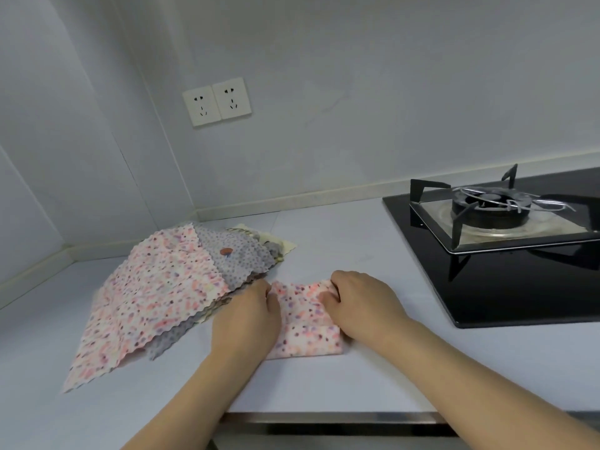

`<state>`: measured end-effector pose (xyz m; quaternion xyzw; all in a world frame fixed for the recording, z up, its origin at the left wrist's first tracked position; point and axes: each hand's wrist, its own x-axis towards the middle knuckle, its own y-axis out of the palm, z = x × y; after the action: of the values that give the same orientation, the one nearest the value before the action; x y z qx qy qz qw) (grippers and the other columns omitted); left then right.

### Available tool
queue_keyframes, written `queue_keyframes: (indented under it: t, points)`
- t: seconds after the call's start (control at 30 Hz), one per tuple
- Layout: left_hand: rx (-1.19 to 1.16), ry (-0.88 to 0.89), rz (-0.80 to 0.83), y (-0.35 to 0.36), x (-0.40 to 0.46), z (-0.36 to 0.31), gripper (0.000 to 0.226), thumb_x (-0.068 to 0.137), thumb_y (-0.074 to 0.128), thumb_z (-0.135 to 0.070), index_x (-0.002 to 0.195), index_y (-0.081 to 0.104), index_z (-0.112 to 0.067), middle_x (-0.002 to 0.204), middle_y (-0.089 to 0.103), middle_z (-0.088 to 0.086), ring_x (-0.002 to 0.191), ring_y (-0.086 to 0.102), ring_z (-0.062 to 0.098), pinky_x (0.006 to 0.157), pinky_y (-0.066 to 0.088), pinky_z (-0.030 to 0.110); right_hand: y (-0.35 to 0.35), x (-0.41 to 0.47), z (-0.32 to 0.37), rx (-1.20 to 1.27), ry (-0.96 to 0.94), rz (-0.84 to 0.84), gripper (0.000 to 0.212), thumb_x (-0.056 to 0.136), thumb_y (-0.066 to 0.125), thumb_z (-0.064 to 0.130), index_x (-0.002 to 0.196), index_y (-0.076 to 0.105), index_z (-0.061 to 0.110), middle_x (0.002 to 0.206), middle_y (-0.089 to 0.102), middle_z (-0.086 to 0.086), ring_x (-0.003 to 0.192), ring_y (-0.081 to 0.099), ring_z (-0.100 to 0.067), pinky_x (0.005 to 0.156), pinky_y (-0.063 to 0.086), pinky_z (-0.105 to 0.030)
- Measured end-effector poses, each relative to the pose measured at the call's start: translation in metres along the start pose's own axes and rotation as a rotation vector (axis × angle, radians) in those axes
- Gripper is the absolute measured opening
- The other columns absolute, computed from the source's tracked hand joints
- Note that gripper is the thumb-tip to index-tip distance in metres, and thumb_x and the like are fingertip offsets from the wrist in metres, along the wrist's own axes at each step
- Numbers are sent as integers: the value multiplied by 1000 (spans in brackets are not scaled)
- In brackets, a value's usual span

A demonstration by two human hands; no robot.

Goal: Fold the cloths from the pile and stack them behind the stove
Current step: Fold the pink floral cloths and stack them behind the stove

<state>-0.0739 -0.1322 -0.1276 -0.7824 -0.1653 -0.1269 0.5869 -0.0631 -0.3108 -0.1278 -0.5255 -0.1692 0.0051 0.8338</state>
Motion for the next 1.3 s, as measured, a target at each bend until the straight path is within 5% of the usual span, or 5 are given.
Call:
queue_keyframes:
  t: [0.4, 0.7, 0.9, 1.1, 1.3]
  points:
    - [28, -36, 197, -3, 10, -8, 27, 93, 48, -43, 85, 38, -19, 101, 54, 5, 101, 54, 31, 78, 41, 35, 1, 11, -7, 247, 52, 22, 8, 94, 50, 31, 91, 49, 24, 94, 56, 7, 92, 51, -18, 84, 41, -32]
    - [-1159, -427, 314, -23, 13, -8, 28, 88, 57, -3, 114, 59, -13, 100, 71, 14, 86, 70, 30, 72, 56, 39, -5, 16, -3, 1130, 98, -2, 36, 86, 64, -3, 103, 64, 29, 99, 51, 5, 76, 50, -9, 75, 47, -18]
    - [-1435, -419, 326, -30, 12, -15, 19, 96, 51, -8, 110, 62, -2, 101, 74, 14, 88, 73, 26, 61, 59, 32, -10, 18, 0, 1445, 229, 53, 40, 87, 66, 8, 122, 55, 27, 105, 60, 0, 90, 64, -15, 74, 53, -26]
    - [-1453, -281, 154, -29, 15, -22, 10, 97, 51, -11, 94, 60, -15, 94, 72, 6, 87, 70, 20, 69, 58, 32, -4, 19, 2, 1190, 280, 112, 33, 97, 49, 43, 109, 63, 16, 107, 71, -4, 101, 67, -25, 97, 50, -46]
    - [-1166, -330, -71, -5, 11, -28, 22, 88, 46, -54, 83, 54, -35, 107, 65, 7, 102, 63, 28, 91, 51, 54, 2, 15, 10, 1026, 175, -74, 27, 101, 41, 34, 90, 50, 11, 86, 58, -2, 82, 55, -18, 74, 46, -34]
